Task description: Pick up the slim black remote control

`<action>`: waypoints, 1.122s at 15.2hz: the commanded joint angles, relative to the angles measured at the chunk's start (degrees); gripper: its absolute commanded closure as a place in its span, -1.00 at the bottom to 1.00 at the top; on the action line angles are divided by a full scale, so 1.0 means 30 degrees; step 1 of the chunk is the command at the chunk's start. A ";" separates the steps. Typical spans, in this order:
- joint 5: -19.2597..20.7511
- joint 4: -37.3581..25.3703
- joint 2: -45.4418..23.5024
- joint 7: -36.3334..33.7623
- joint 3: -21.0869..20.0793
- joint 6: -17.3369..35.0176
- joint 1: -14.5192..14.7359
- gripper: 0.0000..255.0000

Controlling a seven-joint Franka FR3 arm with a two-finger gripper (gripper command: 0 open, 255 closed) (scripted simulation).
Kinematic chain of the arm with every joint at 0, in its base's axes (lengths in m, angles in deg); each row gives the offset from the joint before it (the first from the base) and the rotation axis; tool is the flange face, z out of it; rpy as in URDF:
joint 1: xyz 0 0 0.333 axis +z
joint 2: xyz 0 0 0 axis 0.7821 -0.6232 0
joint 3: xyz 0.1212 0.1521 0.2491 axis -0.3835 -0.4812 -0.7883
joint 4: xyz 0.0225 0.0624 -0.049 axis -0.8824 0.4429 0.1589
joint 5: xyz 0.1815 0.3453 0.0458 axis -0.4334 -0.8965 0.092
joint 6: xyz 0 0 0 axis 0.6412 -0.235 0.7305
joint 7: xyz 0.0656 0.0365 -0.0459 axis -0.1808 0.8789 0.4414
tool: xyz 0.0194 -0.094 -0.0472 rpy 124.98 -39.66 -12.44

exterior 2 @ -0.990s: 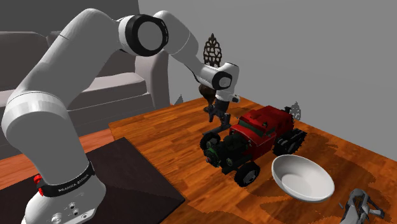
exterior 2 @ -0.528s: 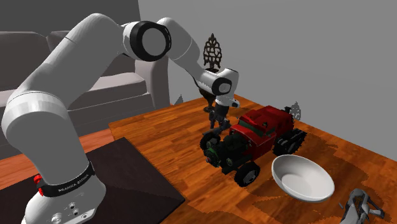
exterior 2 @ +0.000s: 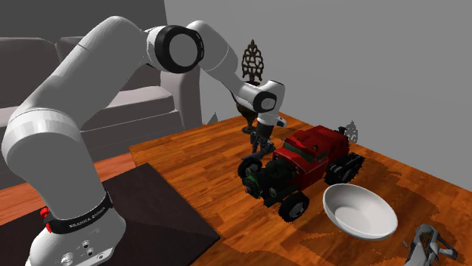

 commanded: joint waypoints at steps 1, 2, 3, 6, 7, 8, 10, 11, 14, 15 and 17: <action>-0.0028 0.0220 -0.0039 -0.0026 -0.0058 0.0180 0.0075 1.00; -0.0015 0.0270 0.0149 -0.0037 -0.0047 0.0043 0.0082 1.00; -0.0002 0.0320 0.0337 -0.0048 -0.0035 -0.0095 0.0090 1.00; 0.0038 0.0438 0.0884 -0.0083 -0.0002 -0.0524 0.0111 1.00; 0.0052 0.0465 0.1061 -0.0096 0.0010 -0.0672 0.0118 1.00; 0.0066 0.0487 0.1233 -0.0108 0.0020 -0.0823 0.0124 1.00; 0.0094 0.0509 0.1568 -0.0134 0.0042 -0.1135 0.0137 1.00; 0.0108 0.0518 0.1734 -0.0147 0.0052 -0.1292 0.0143 1.00; 0.0150 0.0524 0.2221 -0.0186 0.0083 -0.1771 0.0160 1.00; 0.0165 0.0512 0.2376 -0.0200 0.0092 -0.1937 0.0165 1.00; 0.0181 0.0488 0.2548 -0.0215 0.0103 -0.2132 0.0170 1.00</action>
